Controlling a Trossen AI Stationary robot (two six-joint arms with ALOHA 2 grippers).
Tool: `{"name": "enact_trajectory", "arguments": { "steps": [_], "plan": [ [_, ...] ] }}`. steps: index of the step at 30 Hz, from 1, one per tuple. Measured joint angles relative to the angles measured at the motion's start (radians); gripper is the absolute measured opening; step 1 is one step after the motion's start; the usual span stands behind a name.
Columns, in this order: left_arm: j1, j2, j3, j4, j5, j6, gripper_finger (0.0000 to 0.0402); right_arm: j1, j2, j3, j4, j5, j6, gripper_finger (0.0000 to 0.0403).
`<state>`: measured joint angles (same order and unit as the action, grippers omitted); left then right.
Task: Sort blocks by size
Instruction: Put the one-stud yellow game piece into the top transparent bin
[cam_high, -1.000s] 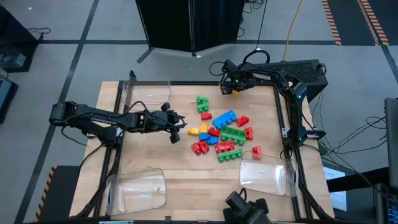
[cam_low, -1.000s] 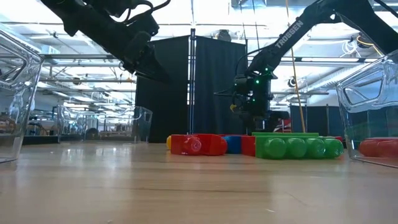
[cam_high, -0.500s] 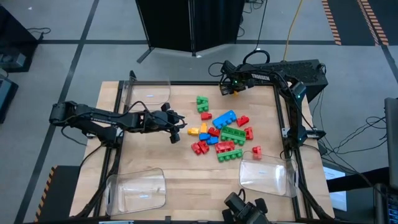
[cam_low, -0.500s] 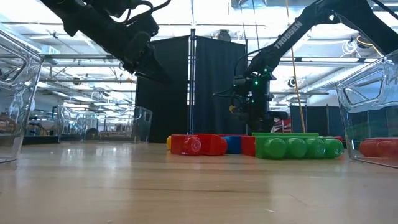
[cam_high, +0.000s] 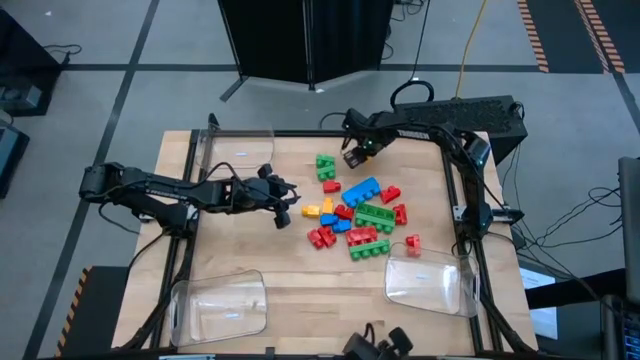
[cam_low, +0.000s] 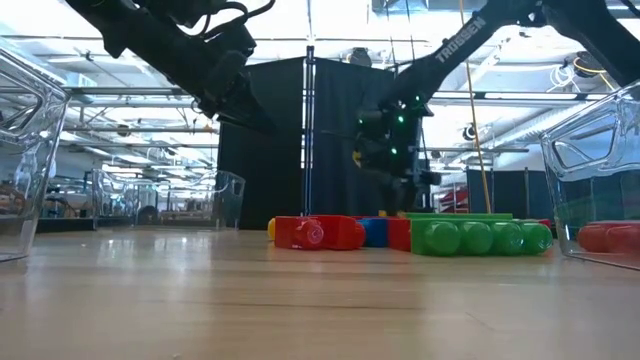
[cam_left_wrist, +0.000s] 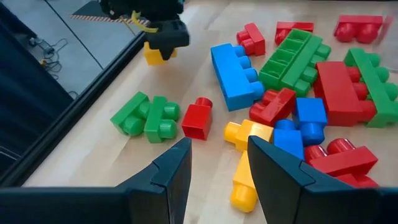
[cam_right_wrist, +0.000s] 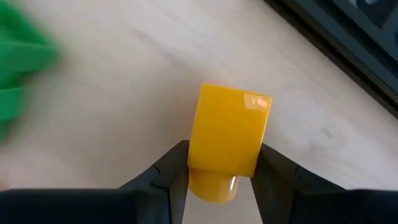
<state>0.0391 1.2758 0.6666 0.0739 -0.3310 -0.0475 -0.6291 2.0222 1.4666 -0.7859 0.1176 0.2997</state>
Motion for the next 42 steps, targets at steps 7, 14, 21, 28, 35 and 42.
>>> {"name": "enact_trajectory", "arguments": {
  "steps": [7, 14, 21, 28, 35, 42],
  "plan": [
    [0.000, 0.000, 0.000, 0.000, -0.023, -0.025, 0.0158, 0.083, -0.072, 0.000, 0.116, -0.106, -0.080, 0.0133],
    [0.000, 0.000, 0.000, -0.004, -0.026, -0.052, 0.0158, 0.153, -0.095, 0.000, 0.237, -0.176, -0.138, 0.0133],
    [0.000, -0.042, 0.000, -0.071, -0.037, -0.066, 0.0158, 0.205, -0.094, 0.000, 0.433, -0.178, -0.163, 0.0133],
    [-0.015, -0.205, 0.000, -0.231, -0.137, -0.150, 0.0157, 0.212, -0.052, 0.000, 0.659, -0.297, -0.136, 0.0133],
    [-0.020, -0.278, -0.027, -0.282, -0.164, -0.102, 0.0157, 0.225, -0.009, 0.075, 0.647, -0.430, -0.241, 0.0132],
    [-0.011, -0.276, -0.035, -0.267, -0.169, -0.040, 0.0157, 0.308, -0.012, 0.100, 0.622, -0.490, -0.503, 0.0132]
  ]
}}
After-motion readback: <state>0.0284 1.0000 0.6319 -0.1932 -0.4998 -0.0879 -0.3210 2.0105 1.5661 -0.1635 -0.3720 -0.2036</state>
